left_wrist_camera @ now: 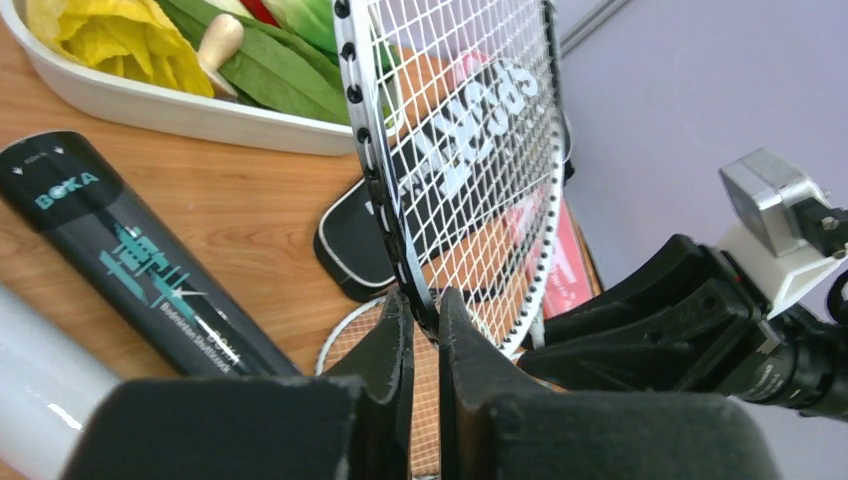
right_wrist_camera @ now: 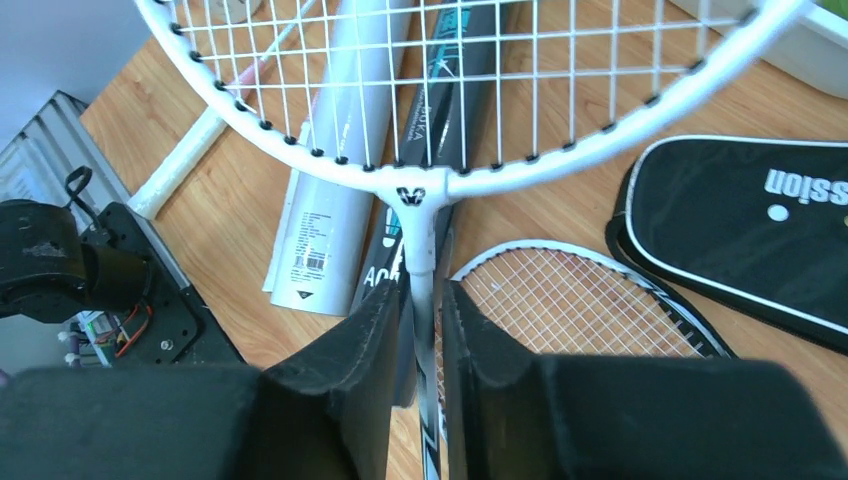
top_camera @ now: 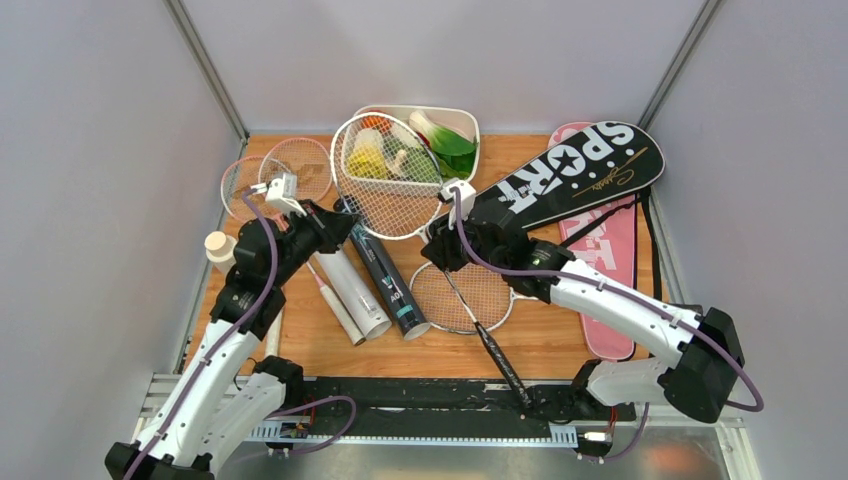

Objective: Pack up the badminton gear
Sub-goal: Pick up the racket from the center of the board, then place the racket in the racket bag.

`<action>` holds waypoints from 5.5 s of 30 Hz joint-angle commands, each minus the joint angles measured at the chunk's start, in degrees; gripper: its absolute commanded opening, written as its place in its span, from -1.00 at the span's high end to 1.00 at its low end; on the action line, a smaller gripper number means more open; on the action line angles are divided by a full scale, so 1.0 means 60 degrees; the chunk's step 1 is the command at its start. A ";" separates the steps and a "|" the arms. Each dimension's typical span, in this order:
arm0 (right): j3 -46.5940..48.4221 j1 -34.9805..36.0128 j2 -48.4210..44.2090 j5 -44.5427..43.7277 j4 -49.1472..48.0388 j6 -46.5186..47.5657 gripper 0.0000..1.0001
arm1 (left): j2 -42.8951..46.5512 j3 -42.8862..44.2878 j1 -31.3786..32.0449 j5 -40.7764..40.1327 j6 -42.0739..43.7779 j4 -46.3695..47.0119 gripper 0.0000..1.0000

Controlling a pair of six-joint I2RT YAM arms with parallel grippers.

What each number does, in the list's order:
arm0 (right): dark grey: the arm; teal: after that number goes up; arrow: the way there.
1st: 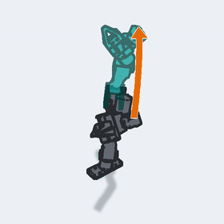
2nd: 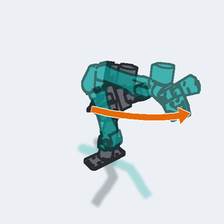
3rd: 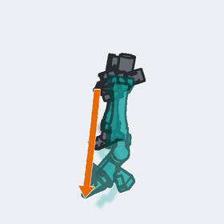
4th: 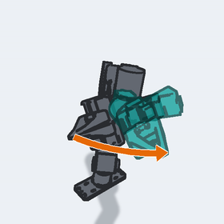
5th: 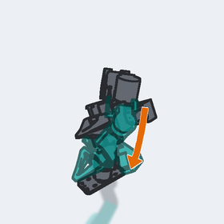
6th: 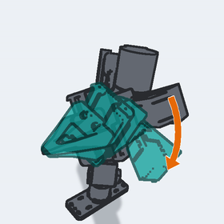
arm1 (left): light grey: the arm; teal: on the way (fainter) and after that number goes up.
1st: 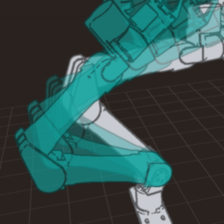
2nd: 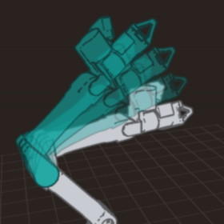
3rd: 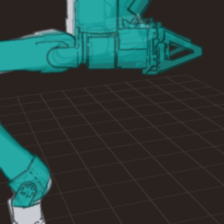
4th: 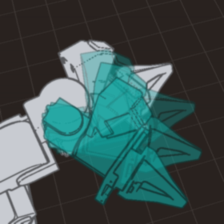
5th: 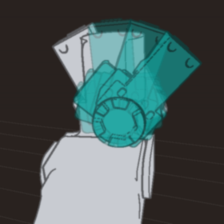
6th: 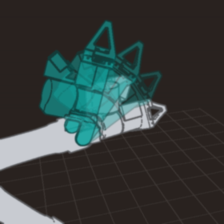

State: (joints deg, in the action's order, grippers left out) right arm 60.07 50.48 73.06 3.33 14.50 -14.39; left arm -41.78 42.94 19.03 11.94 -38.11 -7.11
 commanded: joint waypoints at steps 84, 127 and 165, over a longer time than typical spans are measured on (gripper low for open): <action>0.1026 -0.4893 -0.8282 -0.1710 0.3031 -0.2560 1.00 | -1.4400 0.9678 0.5552 -0.2475 0.8025 -0.1013 0.10; -0.3798 -0.4885 -0.9721 -0.1108 0.4353 -0.6124 1.00 | -1.3347 1.1600 0.5154 -0.3218 0.3566 -0.1747 1.00; -0.9297 -0.5439 -1.0453 0.3705 -0.1533 -1.0075 1.00 | -1.2164 0.9479 0.5045 -0.2088 0.1911 -0.0185 1.00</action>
State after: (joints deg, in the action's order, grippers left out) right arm 5.26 19.59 11.03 19.44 16.73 -68.86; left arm -120.27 101.60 49.30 -3.64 -25.47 -12.32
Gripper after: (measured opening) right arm 0.034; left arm 0.007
